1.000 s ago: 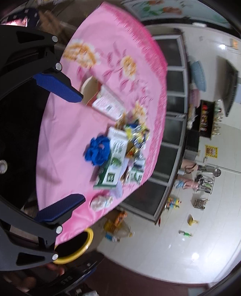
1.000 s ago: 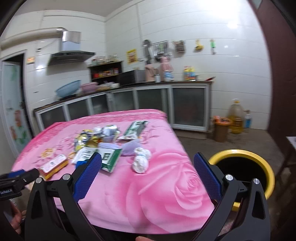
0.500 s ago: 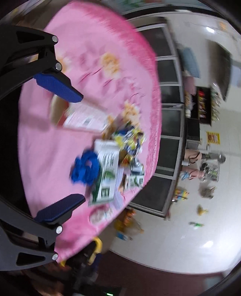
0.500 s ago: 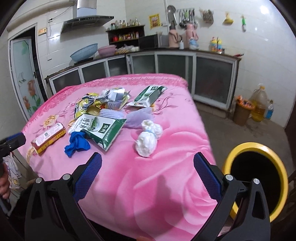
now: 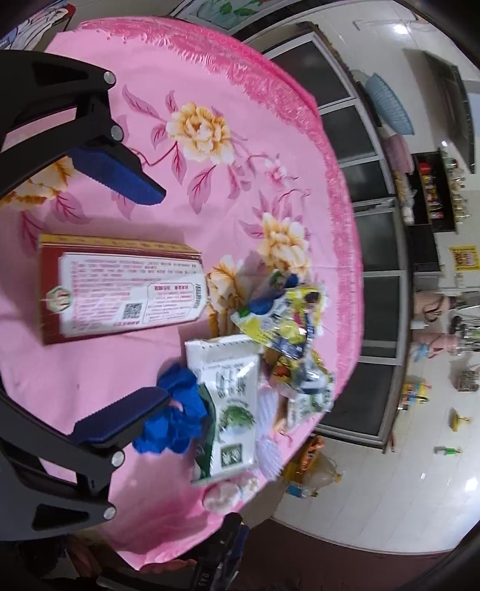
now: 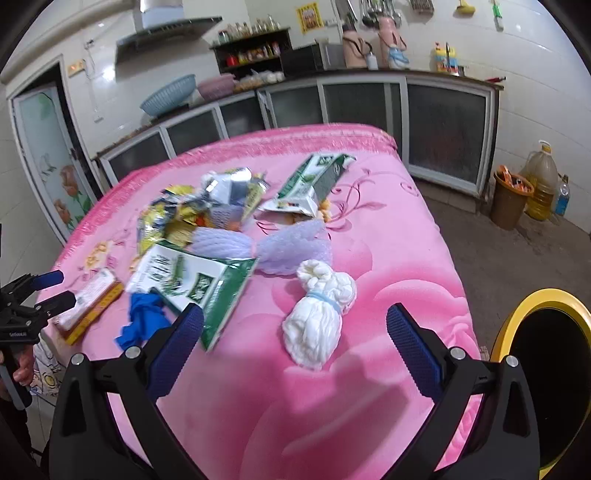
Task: Collect trash
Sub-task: 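Grasp the red-and-white snack box with the left gripper while the right grasps the white bag, then carry both items over the yellow bin and open both grippers to drop them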
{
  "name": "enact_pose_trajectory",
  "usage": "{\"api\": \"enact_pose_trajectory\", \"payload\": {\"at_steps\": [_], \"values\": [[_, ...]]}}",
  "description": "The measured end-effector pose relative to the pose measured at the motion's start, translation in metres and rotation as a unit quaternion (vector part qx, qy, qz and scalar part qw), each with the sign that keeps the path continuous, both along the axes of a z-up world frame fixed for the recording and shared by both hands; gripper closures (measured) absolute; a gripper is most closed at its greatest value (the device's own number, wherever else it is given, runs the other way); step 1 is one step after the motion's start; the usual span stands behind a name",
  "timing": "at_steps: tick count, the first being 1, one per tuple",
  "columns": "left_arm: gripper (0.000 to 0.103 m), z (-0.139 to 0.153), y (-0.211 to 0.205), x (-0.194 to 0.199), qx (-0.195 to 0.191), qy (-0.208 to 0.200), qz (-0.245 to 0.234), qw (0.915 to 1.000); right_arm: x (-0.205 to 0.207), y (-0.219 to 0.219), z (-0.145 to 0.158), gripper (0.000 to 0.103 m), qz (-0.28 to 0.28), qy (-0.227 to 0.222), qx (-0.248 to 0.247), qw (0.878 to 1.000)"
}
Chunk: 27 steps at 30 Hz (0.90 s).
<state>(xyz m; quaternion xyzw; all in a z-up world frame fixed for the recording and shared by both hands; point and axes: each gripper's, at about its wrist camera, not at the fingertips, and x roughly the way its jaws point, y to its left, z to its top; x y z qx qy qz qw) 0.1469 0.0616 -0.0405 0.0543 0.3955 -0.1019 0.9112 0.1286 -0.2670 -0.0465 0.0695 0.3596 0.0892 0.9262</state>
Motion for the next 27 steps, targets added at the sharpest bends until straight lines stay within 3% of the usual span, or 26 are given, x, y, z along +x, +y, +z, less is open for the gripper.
{"api": "enact_pose_trajectory", "payload": {"at_steps": [6, 9, 13, 15, 17, 18, 20, 27], "values": [[0.007, -0.023, -0.003, 0.022, 0.006, 0.037, 0.002, 0.9993, 0.024, 0.000, -0.009, 0.009, -0.019, 0.023, -0.012, 0.999], [0.007, -0.033, -0.001, 0.030, -0.003, 0.054, 0.004, 0.9985, 0.032, 0.003, -0.018, 0.023, -0.011, 0.046, -0.017, 0.999], [0.008, -0.041, 0.002, 0.035, -0.024, 0.070, 0.007, 0.9972, 0.042, -0.001, -0.028, 0.032, -0.021, 0.068, -0.013, 0.997], [0.021, -0.044, 0.003, 0.036, -0.033, 0.076, 0.004, 0.9965, 0.047, -0.003, -0.034, 0.039, -0.022, 0.084, 0.000, 0.996], [0.042, -0.048, 0.005, 0.037, -0.039, 0.085, 0.006, 0.9957, 0.050, -0.003, -0.038, 0.052, -0.021, 0.094, 0.000, 0.995], [0.048, -0.048, 0.005, 0.037, -0.034, 0.082, 0.011, 0.9959, 0.049, -0.003, -0.039, 0.062, -0.023, 0.094, -0.006, 0.995], [0.059, -0.046, 0.008, 0.035, -0.037, 0.080, 0.012, 0.9960, 0.047, -0.005, -0.037, 0.068, -0.023, 0.094, 0.002, 0.995], [0.063, -0.021, 0.014, 0.019, -0.049, 0.058, 0.007, 0.9971, 0.022, -0.015, -0.012, 0.071, -0.026, 0.066, 0.024, 0.997]]}}
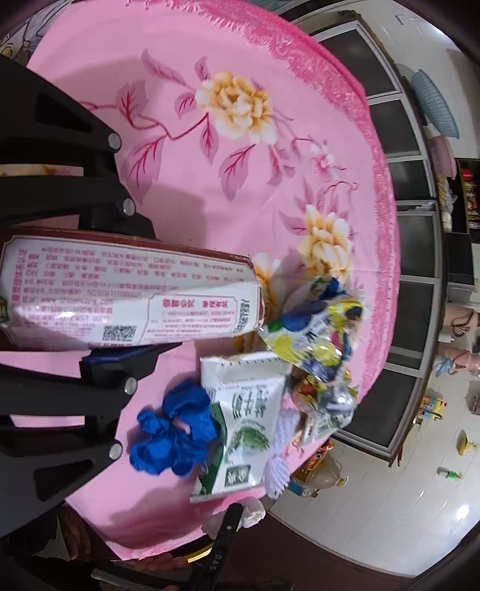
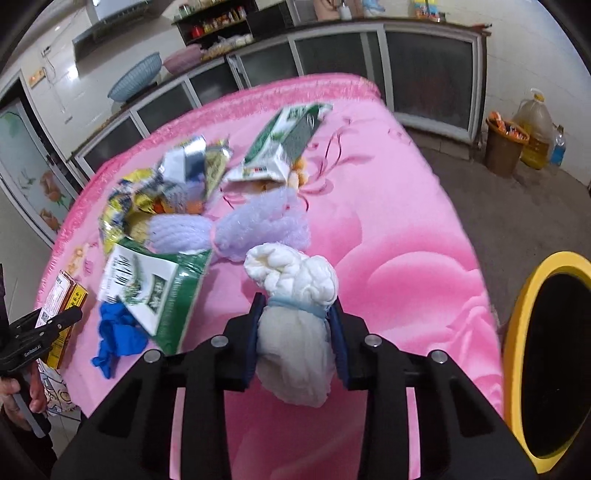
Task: Collect trash
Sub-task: 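Carry both items over the yellow bin and open both grippers to drop them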
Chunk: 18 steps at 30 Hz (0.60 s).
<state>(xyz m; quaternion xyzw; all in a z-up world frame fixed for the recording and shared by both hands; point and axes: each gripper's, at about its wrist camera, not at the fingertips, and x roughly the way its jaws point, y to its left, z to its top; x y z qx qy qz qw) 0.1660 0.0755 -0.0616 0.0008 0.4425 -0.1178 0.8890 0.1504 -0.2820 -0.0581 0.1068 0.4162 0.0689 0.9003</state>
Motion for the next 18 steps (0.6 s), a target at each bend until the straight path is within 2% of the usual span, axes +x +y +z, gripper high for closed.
{"api": "enact_pose_trajectory", "payload": {"at_steps": [5, 11, 18], "values": [[0.063, 0.026, -0.007, -0.016, -0.008, -0.030, -0.007, 0.9995, -0.026, -0.007, 0.025, 0.071, -0.009, -0.022, -0.019, 1.000], [0.063, 0.046, -0.036, -0.023, -0.016, -0.056, -0.035, 0.9977, -0.051, -0.016, 0.046, 0.071, -0.039, -0.055, -0.058, 0.996], [0.063, 0.053, -0.113, -0.022, -0.018, -0.064, -0.118, 0.9908, -0.069, -0.063, 0.045, 0.071, -0.073, -0.056, -0.027, 0.995]]}}
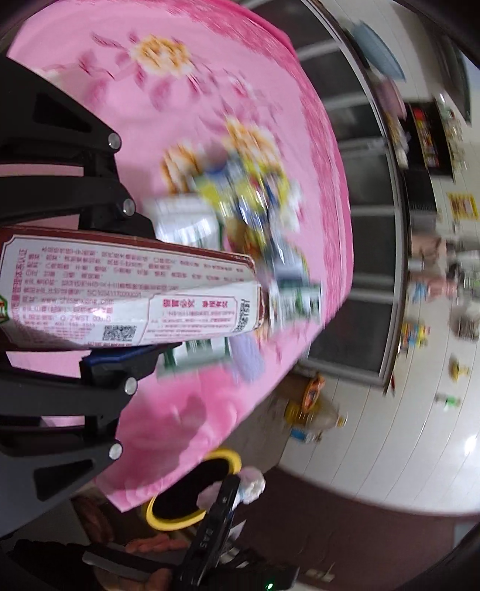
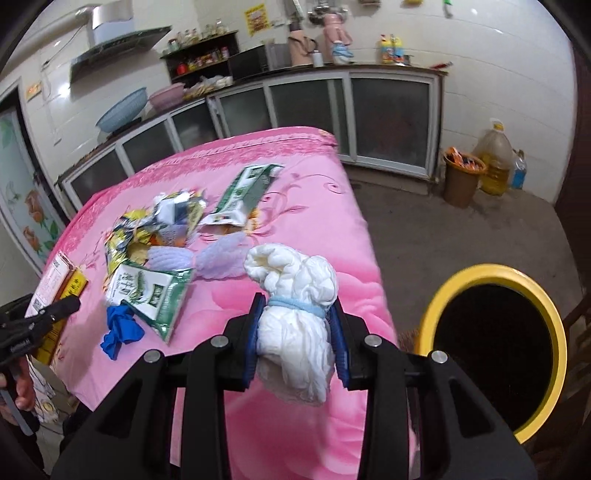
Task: Collect trash
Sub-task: 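Carry both items over the yellow bin and open both grippers to drop them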
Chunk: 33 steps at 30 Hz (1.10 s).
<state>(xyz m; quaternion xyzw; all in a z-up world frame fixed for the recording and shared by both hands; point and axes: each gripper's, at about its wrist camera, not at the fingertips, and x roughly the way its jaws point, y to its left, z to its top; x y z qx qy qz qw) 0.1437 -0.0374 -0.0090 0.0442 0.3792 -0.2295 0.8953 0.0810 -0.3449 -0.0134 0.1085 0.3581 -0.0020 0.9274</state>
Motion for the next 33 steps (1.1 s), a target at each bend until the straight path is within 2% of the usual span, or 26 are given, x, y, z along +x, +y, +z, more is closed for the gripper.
{"api": "enact_pose_trajectory", "payload": {"at_steps": [8, 19, 26, 33], "values": [[0.063, 0.003, -0.100, 0.007, -0.013, 0.003, -0.097, 0.9952, -0.034, -0.077, -0.010, 0.071, -0.080, -0.004, 0.018, 0.997], [0.063, -0.001, -0.227, -0.001, -0.011, -0.002, -0.209, 0.9779, -0.076, -0.172, -0.023, 0.071, -0.190, -0.005, 0.033, 0.981], [0.063, -0.017, -0.292, -0.004, -0.010, 0.021, -0.251, 0.9676, -0.087, -0.198, -0.036, 0.070, -0.213, 0.003, 0.043, 0.976], [0.063, -0.033, -0.335, -0.003, -0.002, 0.038, -0.274, 0.9611, -0.091, -0.212, -0.047, 0.070, -0.225, 0.012, 0.049, 0.973]]}}
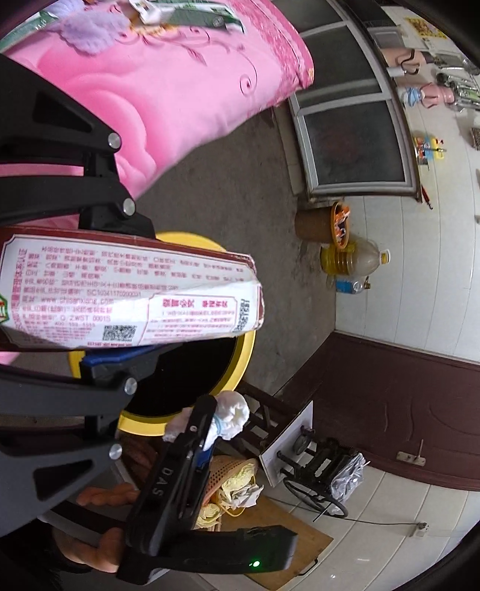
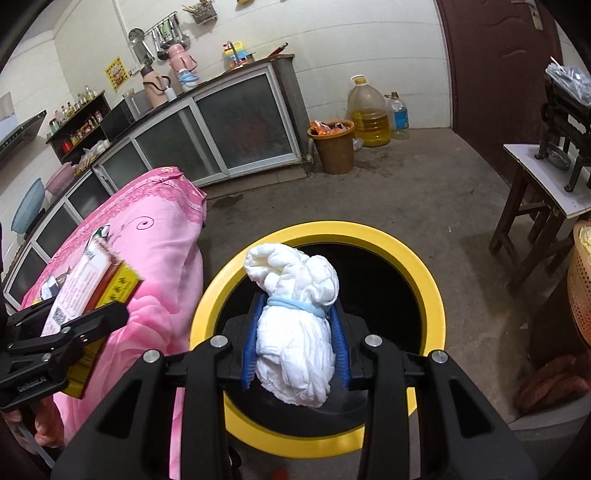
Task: Collect trash
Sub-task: 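Carry both items over the yellow bin and open both grippers to drop them, then move both tools back over the table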
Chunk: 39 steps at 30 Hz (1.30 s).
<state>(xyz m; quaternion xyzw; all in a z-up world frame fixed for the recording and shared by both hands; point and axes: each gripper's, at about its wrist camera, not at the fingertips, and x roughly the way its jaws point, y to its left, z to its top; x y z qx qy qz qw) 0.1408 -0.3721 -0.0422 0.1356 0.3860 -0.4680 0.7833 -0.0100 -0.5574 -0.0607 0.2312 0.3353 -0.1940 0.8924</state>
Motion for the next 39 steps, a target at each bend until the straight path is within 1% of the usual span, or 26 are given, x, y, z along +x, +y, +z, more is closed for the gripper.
{"api": "enact_pose_trajectory", "payload": {"at_steps": [3, 6, 10, 12, 14, 15, 16, 17, 18, 19, 20, 21, 23, 26, 29, 31, 32, 34, 36, 39], "values": [[0.063, -0.005, -0.015, 0.001, -0.002, 0.010, -0.007, 0.9999, -0.001, -0.005, -0.005, 0.070, -0.005, 0.003, 0.006, 1.000], [0.063, -0.010, -0.029, 0.003, -0.001, 0.012, -0.011, 0.9999, -0.001, -0.012, -0.011, 0.070, -0.010, 0.009, 0.012, 1.000], [0.062, -0.019, -0.041, 0.008, -0.002, 0.033, -0.012, 0.9994, -0.002, -0.020, -0.018, 0.070, -0.020, 0.018, 0.019, 0.999], [0.062, -0.023, -0.047, 0.009, 0.000, 0.036, -0.013, 0.9993, -0.002, -0.023, -0.020, 0.070, -0.025, 0.021, 0.024, 0.999], [0.061, -0.026, -0.051, 0.009, 0.003, 0.036, -0.016, 0.9992, -0.001, -0.026, -0.021, 0.069, -0.028, 0.022, 0.027, 0.999], [0.059, -0.028, -0.053, 0.010, 0.003, 0.036, -0.016, 0.9992, -0.001, -0.028, -0.021, 0.065, -0.031, 0.020, 0.031, 0.999], [0.053, -0.028, -0.053, 0.011, 0.000, 0.039, -0.015, 0.9991, -0.001, -0.030, -0.021, 0.062, -0.036, 0.020, 0.033, 0.999], [0.038, -0.027, -0.053, 0.014, -0.006, 0.045, -0.013, 0.9989, -0.001, -0.031, -0.020, 0.052, -0.040, 0.020, 0.033, 0.998], [0.030, -0.026, -0.052, 0.016, -0.014, 0.048, -0.006, 0.9987, -0.002, -0.032, -0.020, 0.049, -0.045, 0.020, 0.031, 0.998], [0.015, -0.024, -0.049, 0.018, -0.024, 0.049, 0.003, 0.9985, -0.003, -0.033, -0.019, 0.049, -0.051, 0.021, 0.029, 0.998], [0.012, -0.022, -0.046, 0.019, -0.035, 0.047, 0.012, 0.9982, -0.005, -0.035, -0.019, 0.048, -0.055, 0.023, 0.027, 0.998], [0.012, -0.020, -0.043, 0.021, -0.043, 0.049, 0.016, 0.9977, -0.006, -0.036, -0.018, 0.048, -0.057, 0.023, 0.028, 0.998], [0.011, -0.018, -0.035, 0.024, -0.047, 0.052, 0.024, 0.9972, -0.010, -0.036, -0.015, 0.048, -0.062, 0.023, 0.026, 0.997], [0.010, -0.012, -0.015, 0.024, -0.057, 0.043, 0.040, 0.9967, -0.016, -0.032, -0.010, 0.048, -0.064, 0.017, 0.020, 0.998], [0.008, -0.003, 0.020, 0.019, -0.066, 0.019, 0.064, 0.9956, -0.019, -0.019, -0.002, 0.048, -0.053, 0.003, 0.013, 0.998], [0.008, 0.002, 0.042, 0.016, -0.074, 0.014, 0.071, 0.9946, -0.019, -0.006, 0.004, 0.047, -0.037, -0.011, 0.004, 0.999], [0.008, 0.005, 0.055, 0.014, -0.077, 0.010, 0.075, 0.9942, -0.018, 0.001, 0.007, 0.047, -0.027, -0.019, 0.001, 0.999], [0.008, 0.015, 0.087, 0.006, -0.081, -0.013, 0.086, 0.9929, -0.013, 0.019, 0.014, 0.047, 0.002, -0.036, -0.004, 0.999], [0.008, 0.026, 0.121, -0.002, -0.078, -0.045, 0.103, 0.9906, -0.005, 0.040, 0.022, 0.047, 0.035, -0.053, -0.014, 0.998], [0.008, 0.040, 0.175, -0.013, -0.080, -0.079, 0.133, 0.9847, 0.010, 0.077, 0.034, 0.045, 0.089, -0.073, -0.028, 0.993]]}}
